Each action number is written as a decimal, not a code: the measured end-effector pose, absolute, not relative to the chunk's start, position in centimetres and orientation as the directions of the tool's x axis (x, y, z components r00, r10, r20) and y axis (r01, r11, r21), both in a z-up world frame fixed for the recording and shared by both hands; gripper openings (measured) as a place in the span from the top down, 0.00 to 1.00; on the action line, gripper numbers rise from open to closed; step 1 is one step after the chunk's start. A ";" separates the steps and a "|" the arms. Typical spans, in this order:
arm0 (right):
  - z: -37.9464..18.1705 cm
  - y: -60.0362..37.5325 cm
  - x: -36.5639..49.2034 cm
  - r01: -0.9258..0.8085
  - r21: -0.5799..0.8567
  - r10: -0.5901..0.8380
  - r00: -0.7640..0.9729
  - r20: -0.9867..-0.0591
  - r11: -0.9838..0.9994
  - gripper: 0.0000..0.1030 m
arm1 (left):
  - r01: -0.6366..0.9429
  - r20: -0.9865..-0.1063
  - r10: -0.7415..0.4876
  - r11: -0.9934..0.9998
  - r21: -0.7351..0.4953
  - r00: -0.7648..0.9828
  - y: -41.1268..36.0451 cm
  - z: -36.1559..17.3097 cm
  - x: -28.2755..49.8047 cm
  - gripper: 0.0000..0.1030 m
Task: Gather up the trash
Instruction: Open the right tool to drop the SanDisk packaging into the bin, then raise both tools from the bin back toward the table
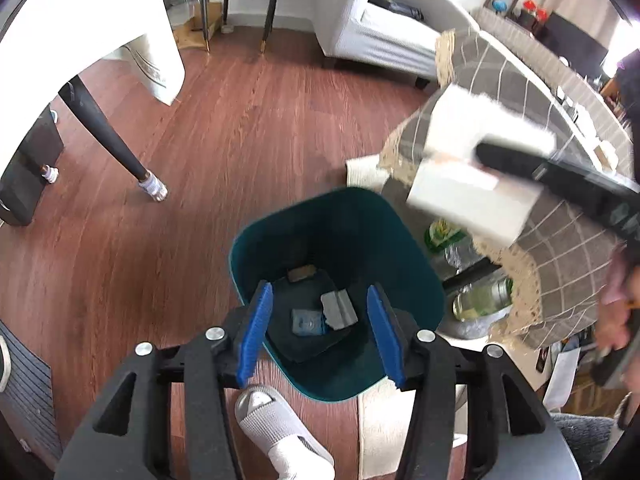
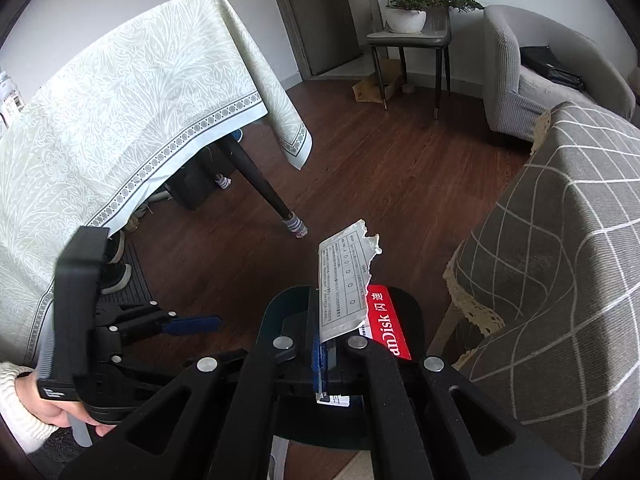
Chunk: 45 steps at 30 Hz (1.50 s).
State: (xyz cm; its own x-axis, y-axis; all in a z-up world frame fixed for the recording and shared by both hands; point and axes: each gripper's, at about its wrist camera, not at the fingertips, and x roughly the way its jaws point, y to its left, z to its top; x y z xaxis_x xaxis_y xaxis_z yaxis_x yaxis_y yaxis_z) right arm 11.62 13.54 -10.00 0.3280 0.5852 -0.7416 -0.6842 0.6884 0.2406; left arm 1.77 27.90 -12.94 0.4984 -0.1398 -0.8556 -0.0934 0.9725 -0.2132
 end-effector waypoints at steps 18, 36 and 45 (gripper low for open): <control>-17.0 17.4 11.6 -0.670 0.239 0.465 0.178 -0.867 0.703 1.00 | -0.066 -0.727 -0.155 0.962 -0.266 0.669 29.5 -6.0 0.5 0.65; -16.2 17.4 10.0 -0.697 0.209 0.447 0.178 -0.876 0.686 0.48 | -0.056 -0.655 -0.136 0.963 -0.264 0.743 28.6 -2.3 0.1 0.65; -10.8 14.8 9.2 -0.714 0.214 0.542 0.268 -0.796 0.667 0.48 | -0.048 -0.596 -0.156 0.949 -0.312 0.788 27.9 0.5 -0.2 0.60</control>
